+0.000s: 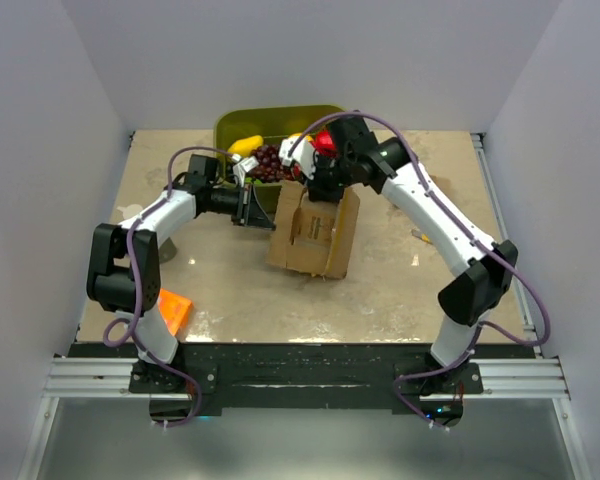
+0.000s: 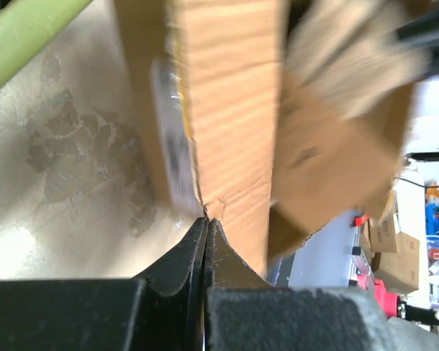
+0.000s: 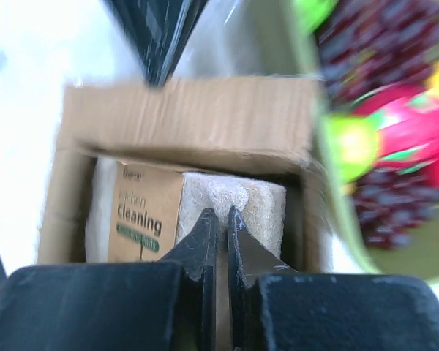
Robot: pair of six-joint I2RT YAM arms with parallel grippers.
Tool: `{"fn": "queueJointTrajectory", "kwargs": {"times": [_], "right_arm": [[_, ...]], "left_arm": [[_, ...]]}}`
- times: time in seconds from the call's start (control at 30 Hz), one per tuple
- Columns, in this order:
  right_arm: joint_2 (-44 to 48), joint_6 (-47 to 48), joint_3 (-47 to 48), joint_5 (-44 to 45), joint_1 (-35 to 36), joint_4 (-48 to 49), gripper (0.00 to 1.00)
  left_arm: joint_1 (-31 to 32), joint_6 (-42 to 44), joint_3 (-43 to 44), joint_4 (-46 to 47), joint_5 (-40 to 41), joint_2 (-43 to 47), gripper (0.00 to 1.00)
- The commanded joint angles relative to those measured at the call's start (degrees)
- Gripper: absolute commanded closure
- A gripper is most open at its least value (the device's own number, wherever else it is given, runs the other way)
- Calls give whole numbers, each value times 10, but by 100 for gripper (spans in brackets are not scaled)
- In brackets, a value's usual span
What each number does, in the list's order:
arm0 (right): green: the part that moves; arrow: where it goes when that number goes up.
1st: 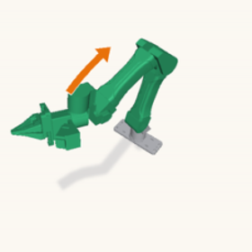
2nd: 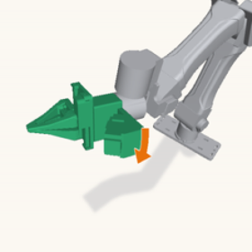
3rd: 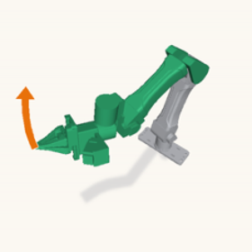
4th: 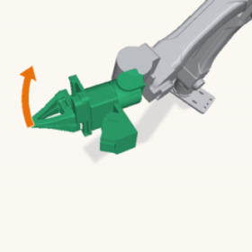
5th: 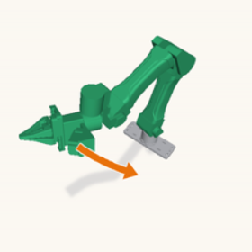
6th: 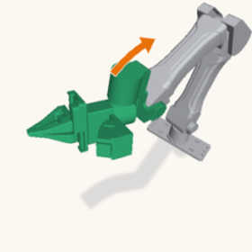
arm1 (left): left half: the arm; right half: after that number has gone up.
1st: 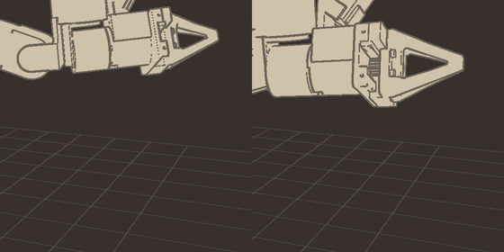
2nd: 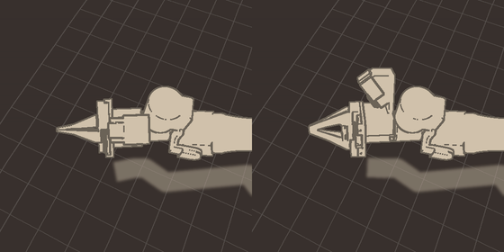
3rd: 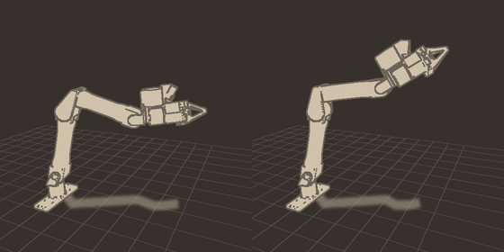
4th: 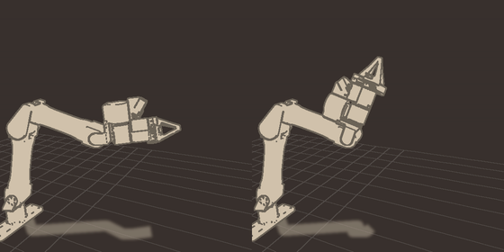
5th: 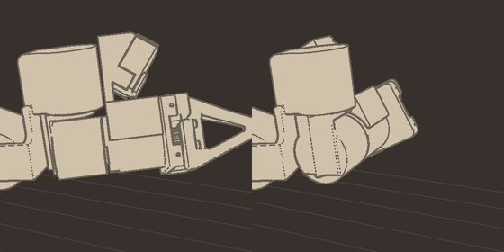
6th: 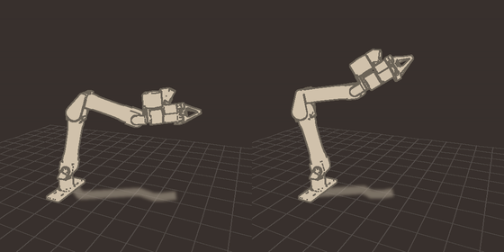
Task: Unpack the express box
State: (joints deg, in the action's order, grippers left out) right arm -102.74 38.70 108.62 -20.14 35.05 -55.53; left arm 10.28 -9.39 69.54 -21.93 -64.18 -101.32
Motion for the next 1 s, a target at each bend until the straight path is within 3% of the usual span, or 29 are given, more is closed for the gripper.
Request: {"fn": "queueJointTrajectory", "kwargs": {"times": [0.0, 0.2, 0.33, 0.4, 0.53, 0.57, 0.67, 0.9, 0.97], "right_arm": [[58, -61, 67, -12, 5, 104, 100], [139, -161, 49, 11, -6, 180, 100], [167, -182, 49, 7, -14, 165, 100], [190, -194, 28, 13, -40, 157, 100], [202, -213, -1, -12, -157, 105, 100], [208, -216, -32, -21, -174, 101, 100], [252, -219, -138, -25, -209, 121, 100], [278, -241, -287, -20, -212, 179, 100], [268, -249, -306, -17, -212, 193, 100]], "left_arm": [[5, 29, 11, -11, 12, 24, 100], [-7, 86, 38, -69, 40, 39, 100], [-30, 134, 69, -124, 44, 50, 100], [-49, 188, 96, -191, 41, 51, 100], [-80, 325, 138, -350, 29, 35, 100], [-91, 356, 141, -416, 31, 26, 100], [-125, 422, 132, -475, 33, 25, 100], [-185, 446, 170, -479, 88, 51, 100], [-184, 432, 177, -459, 98, 55, 91]]}}
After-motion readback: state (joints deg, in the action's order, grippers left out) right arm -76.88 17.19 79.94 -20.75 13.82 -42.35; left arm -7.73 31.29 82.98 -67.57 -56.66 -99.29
